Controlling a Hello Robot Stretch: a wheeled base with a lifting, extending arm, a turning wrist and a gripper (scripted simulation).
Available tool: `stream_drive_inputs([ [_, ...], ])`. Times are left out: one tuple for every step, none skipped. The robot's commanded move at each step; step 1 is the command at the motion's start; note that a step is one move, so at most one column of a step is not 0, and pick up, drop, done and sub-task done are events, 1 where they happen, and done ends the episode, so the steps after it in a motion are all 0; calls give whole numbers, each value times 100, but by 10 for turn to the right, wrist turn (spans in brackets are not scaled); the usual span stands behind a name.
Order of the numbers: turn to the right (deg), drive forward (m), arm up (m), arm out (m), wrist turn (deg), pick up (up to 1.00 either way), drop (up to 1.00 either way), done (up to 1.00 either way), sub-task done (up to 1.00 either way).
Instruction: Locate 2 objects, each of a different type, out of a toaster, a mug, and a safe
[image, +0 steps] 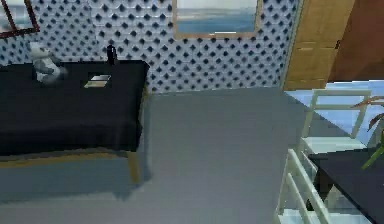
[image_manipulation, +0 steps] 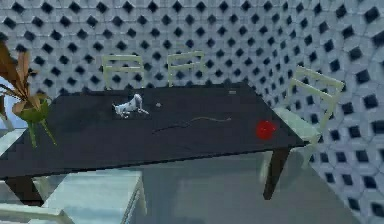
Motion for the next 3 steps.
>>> stream_drive_inputs([
  [0,90,0,0,0,0,0,0,0],
  [450,0,0,0,0,0,0,0,0],
  [180,0,0,0,0,0,0,0,0],
])
